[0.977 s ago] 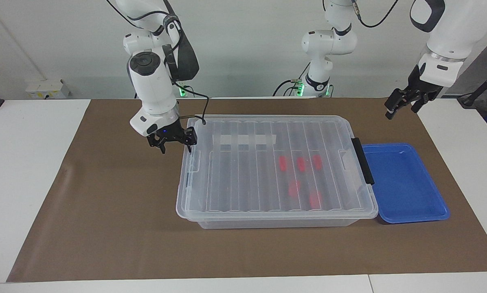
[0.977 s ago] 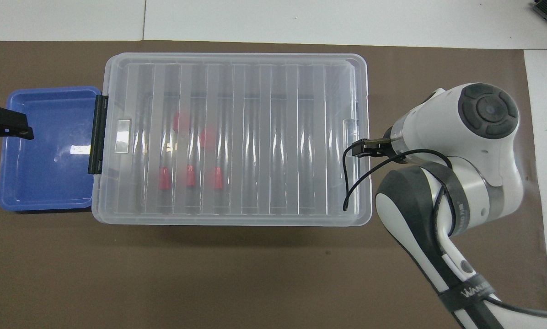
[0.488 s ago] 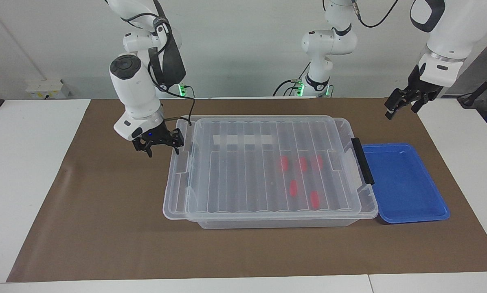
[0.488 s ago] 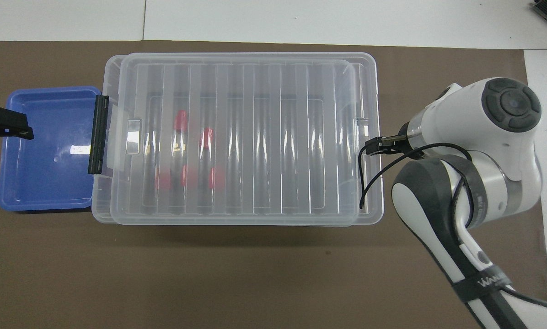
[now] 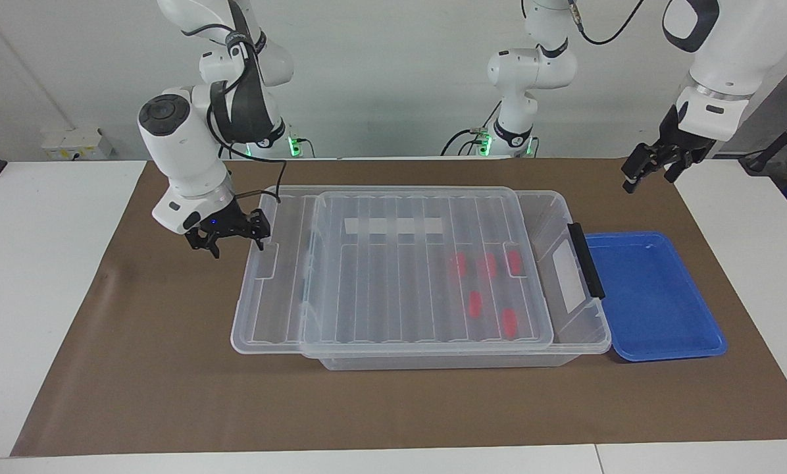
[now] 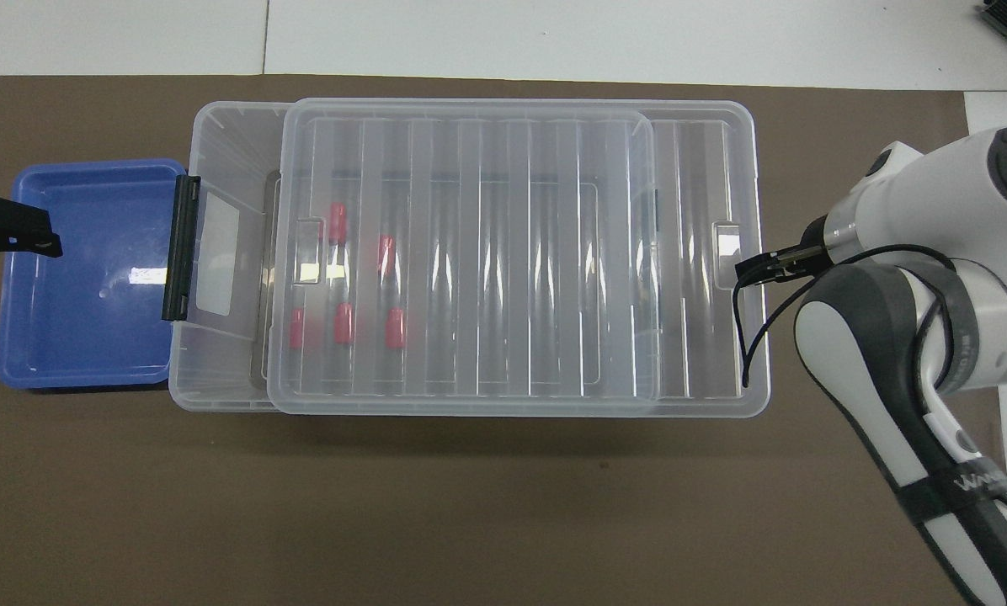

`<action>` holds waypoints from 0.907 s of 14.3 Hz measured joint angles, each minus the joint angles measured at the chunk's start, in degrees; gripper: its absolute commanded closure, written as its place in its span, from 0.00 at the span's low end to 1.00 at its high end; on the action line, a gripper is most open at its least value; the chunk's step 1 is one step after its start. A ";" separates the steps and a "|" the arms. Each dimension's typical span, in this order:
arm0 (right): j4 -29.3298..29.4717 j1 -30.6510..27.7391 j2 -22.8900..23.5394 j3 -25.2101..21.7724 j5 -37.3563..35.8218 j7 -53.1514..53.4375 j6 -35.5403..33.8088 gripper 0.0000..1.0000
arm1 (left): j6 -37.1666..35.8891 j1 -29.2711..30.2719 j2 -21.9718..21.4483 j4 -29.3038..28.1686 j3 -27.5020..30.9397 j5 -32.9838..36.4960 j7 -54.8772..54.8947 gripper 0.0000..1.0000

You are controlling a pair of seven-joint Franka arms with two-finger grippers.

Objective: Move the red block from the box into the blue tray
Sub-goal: 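Slide the clear lid away from the blue tray with the right gripper, then reach the left gripper into the opened box toward the red blocks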

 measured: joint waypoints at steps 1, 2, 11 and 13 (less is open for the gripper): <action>0.00 -0.51 0.00 -0.01 0.00 -1.48 -0.28 0.06 | 0.17 -0.01 0.00 0.00 -0.08 -0.03 0.00 0.00; 0.01 -0.96 0.00 -0.02 0.00 -2.87 -0.65 0.06 | 0.66 -0.02 0.00 0.00 -0.36 -0.07 0.00 0.00; 0.62 -5.21 -0.03 -0.09 -0.01 -13.98 -3.50 0.06 | 7.60 -6.88 0.03 -0.18 -2.49 -0.40 -12.81 0.00; 0.91 -5.75 -0.08 -0.23 -0.06 -15.26 -3.99 0.06 | 7.60 -7.33 0.02 -0.19 -2.48 -0.40 -13.34 0.00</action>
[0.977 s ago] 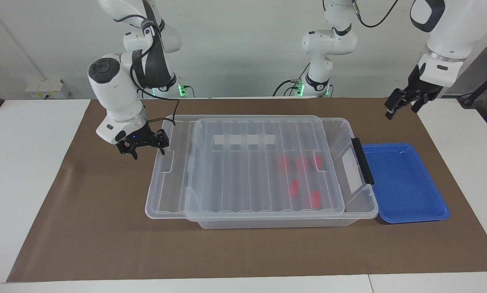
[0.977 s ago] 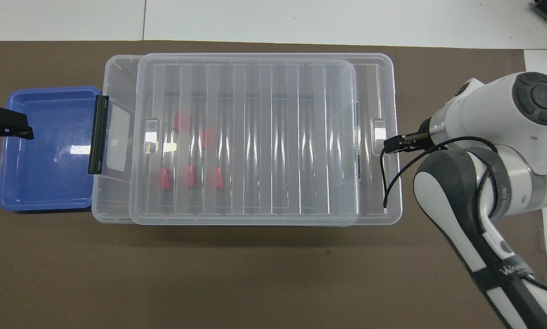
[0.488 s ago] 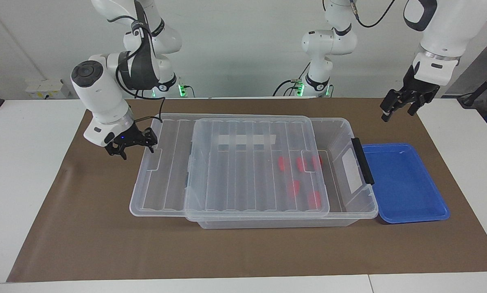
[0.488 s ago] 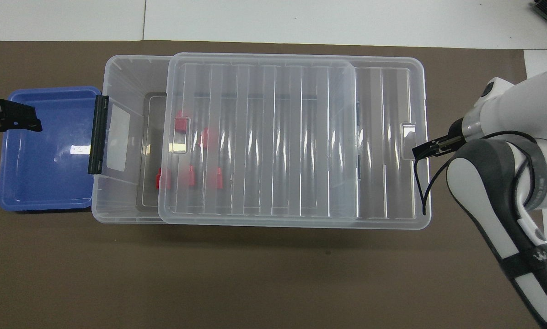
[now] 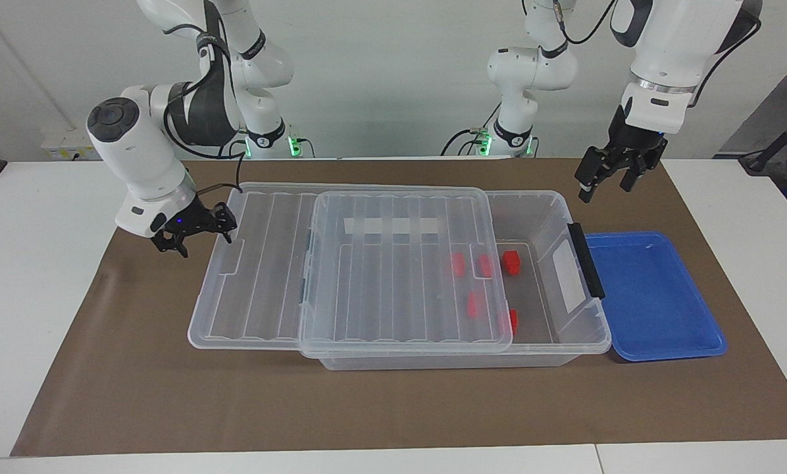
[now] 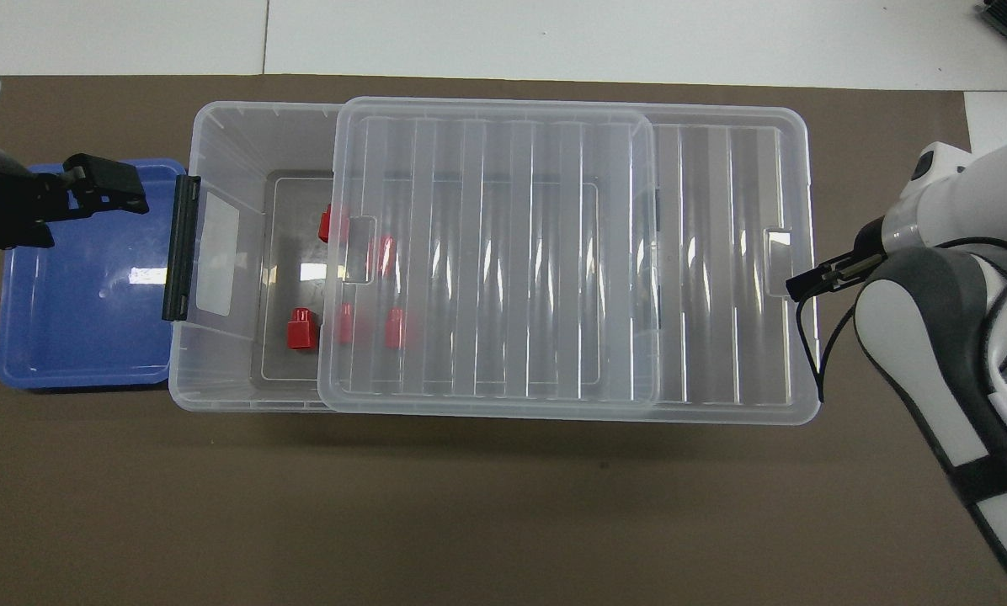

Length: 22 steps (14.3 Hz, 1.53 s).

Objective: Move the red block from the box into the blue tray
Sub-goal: 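Reach the left gripper into the opened box toward the red blocks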

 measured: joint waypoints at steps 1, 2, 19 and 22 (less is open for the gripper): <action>0.05 -0.51 0.00 -0.04 -0.01 -1.03 -0.04 0.06 | 0.10 -0.01 0.00 -0.08 0.00 0.00 -0.37 0.00; 0.06 -1.08 0.00 -0.07 -0.01 -2.22 -0.04 0.06 | 0.66 -0.11 0.00 -0.34 0.01 -0.01 -0.98 0.00; 0.66 -3.86 -0.19 -0.29 -0.67 -7.95 -0.26 0.05 | 21.87 -6.67 15.37 -5.20 0.66 0.75 1.88 0.00; 1.83 -3.72 -1.64 0.08 -0.67 -5.19 -3.13 0.05 | 27.22 -6.51 19.61 -6.02 0.66 0.76 2.10 0.00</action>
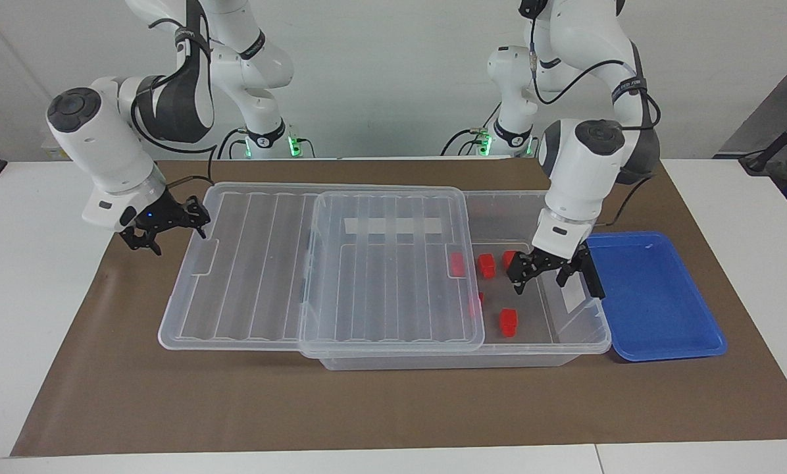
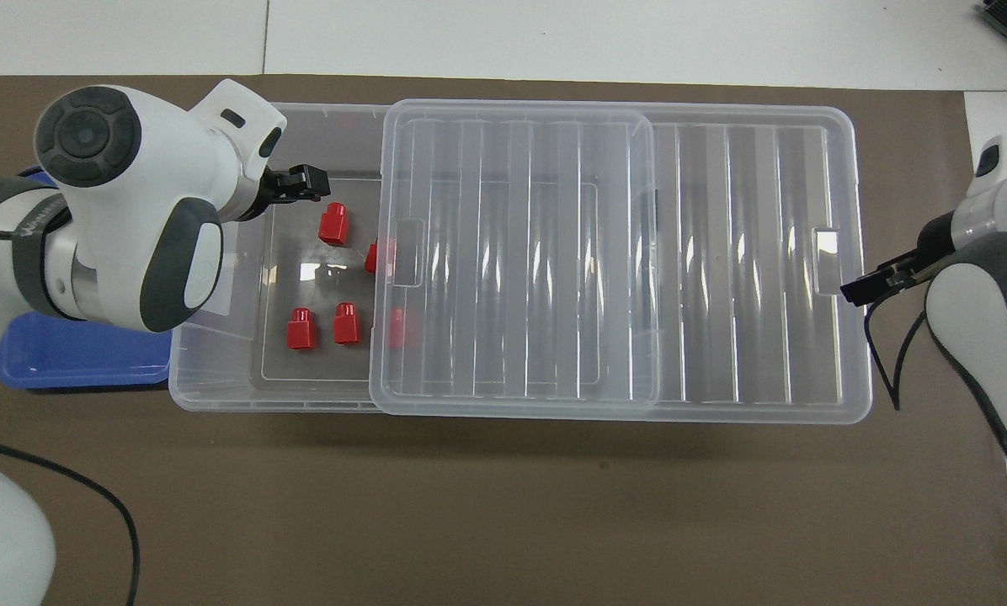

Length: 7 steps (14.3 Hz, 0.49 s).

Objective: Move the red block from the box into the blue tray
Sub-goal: 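Reach the left gripper into the opened box toward the red blocks, then grasp a red block with the left gripper and lift it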

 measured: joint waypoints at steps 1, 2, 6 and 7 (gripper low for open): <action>0.21 0.09 -0.84 0.17 0.00 2.23 -1.00 0.05 | 1.41 -0.05 1.43 -0.03 -0.06 0.00 0.00 0.00; 0.30 0.30 -1.78 0.27 0.00 4.81 -1.71 0.05 | 2.85 -0.10 2.76 -0.04 -0.15 0.00 0.00 0.00; 0.40 2.63 -5.66 0.58 0.00 16.26 -4.61 0.04 | 4.97 -0.17 6.08 -0.09 -0.34 0.04 0.10 0.00; 0.46 3.10 -6.43 0.78 0.00 19.20 -5.21 0.04 | 5.26 -0.17 6.37 -0.23 -0.34 0.04 0.19 0.00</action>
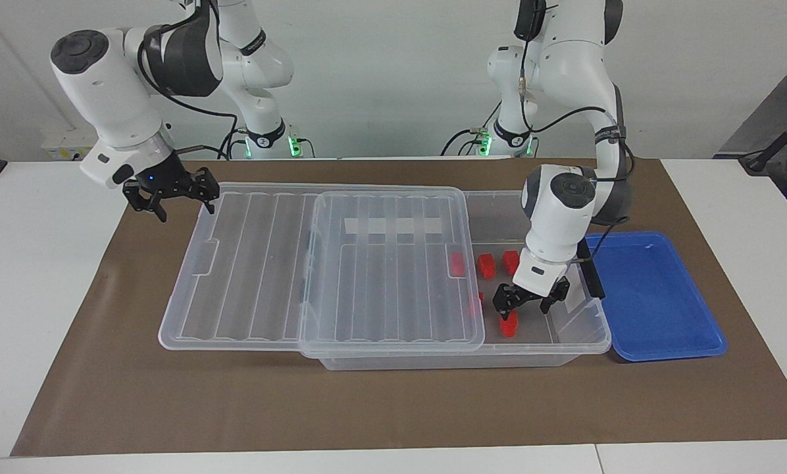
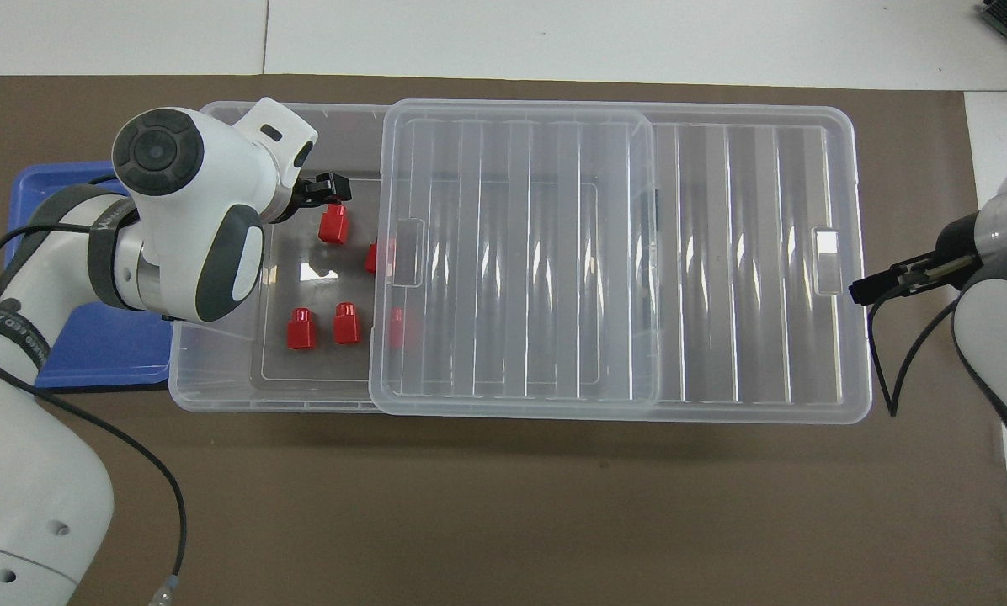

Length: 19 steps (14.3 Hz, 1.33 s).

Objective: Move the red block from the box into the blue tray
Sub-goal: 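Grasp a red block with the left gripper and lift it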

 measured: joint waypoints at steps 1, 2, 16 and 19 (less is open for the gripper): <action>0.33 0.48 -0.61 0.23 0.00 2.91 -0.76 0.04 | 0.65 0.00 0.13 -0.38 -0.02 0.00 0.05 0.00; 1.09 0.86 -0.99 0.46 -0.01 5.82 -1.82 0.04 | 1.93 -0.03 0.18 -1.33 -0.05 0.02 0.07 0.00; 12.61 1.80 -0.30 0.27 -1.43 13.46 -13.91 0.02 | 10.30 -1.00 0.38 -8.63 -0.15 0.03 0.08 0.22; 12.49 1.80 -0.21 0.26 -1.44 13.86 -13.92 0.01 | 10.36 -1.28 0.38 -8.81 -0.11 0.03 -0.09 0.68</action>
